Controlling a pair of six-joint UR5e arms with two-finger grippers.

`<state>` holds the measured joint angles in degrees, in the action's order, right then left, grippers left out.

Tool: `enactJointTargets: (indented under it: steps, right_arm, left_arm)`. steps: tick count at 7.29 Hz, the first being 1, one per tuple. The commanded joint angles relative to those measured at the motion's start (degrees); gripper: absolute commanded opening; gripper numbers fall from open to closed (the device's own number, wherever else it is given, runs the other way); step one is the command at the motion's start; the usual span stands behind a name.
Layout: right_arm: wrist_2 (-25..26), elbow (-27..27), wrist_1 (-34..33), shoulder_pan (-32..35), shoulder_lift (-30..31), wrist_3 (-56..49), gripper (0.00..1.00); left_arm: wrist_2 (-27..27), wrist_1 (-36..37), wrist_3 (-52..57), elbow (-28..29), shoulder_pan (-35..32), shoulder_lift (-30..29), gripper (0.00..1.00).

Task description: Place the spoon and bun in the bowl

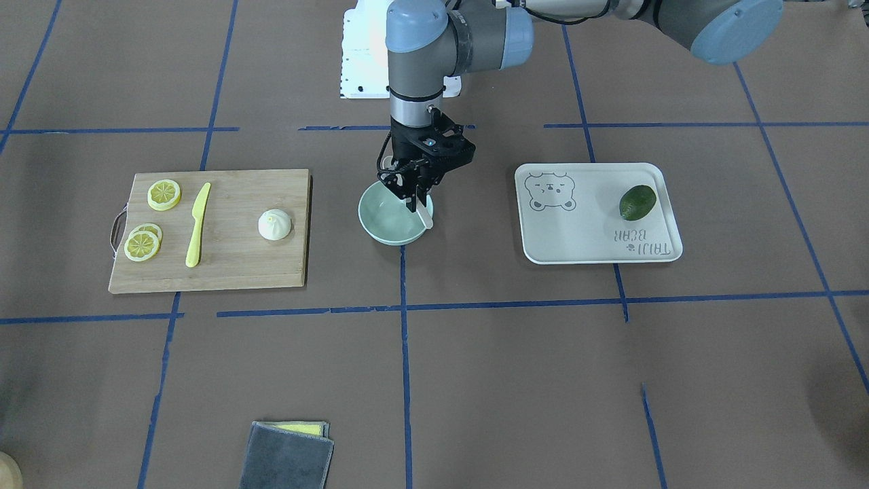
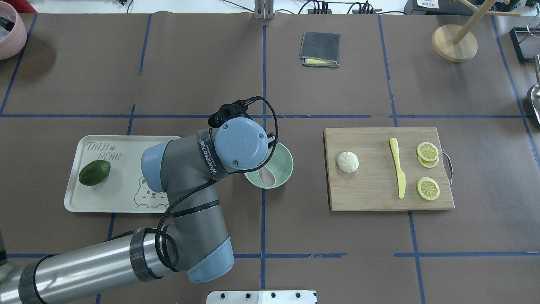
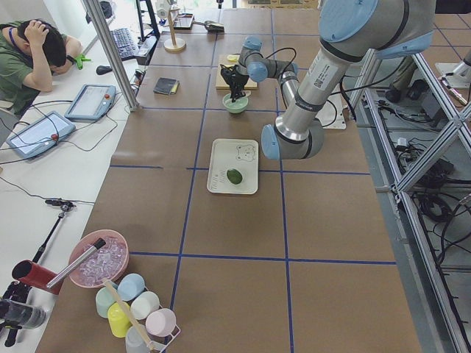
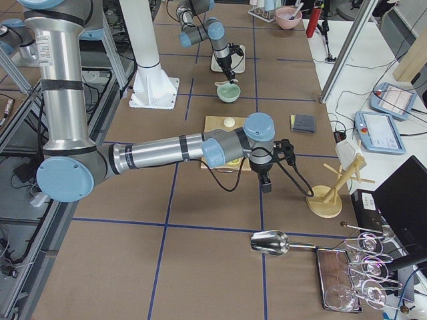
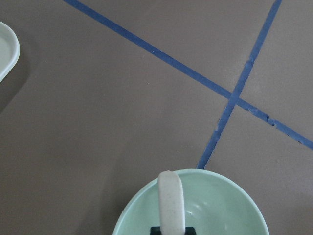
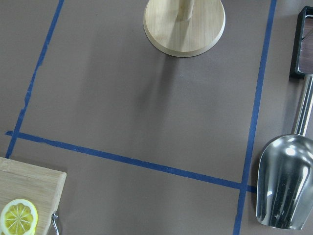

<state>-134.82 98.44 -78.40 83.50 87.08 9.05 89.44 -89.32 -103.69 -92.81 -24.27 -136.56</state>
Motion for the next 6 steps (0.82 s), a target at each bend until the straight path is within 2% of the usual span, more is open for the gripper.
enactJointTargets:
  steps: [1,2,3,4,6]
  right_arm:
    - [0.00,0.00,0.00,0.00,0.02,0.00,1.00]
    - [-0.09,0.00,0.00,0.00,0.02,0.00,1.00]
    - [-0.09,0.00,0.00,0.00,0.02,0.00,1.00]
    - [-0.09,0.00,0.00,0.00,-0.07,0.00,1.00]
    - [0.00,0.35,0.09,0.00,-0.07,-0.09,1.00]
  left_arm:
    - [-0.76,-0.76,0.50,2.10,-0.86,-0.03,0.06]
    - [-0.76,-0.94,1.28,2.37,-0.78,-0.29,0.21]
    - [-0.76,-1.46,4.25,2.37,-0.69,-0.29,0.52]
    - [-0.68,-1.64,5.85,2.20,-0.69,-0.29,1.00]
    - [-0.33,-1.56,13.10,0.10,-0.95,0.23,1.00]
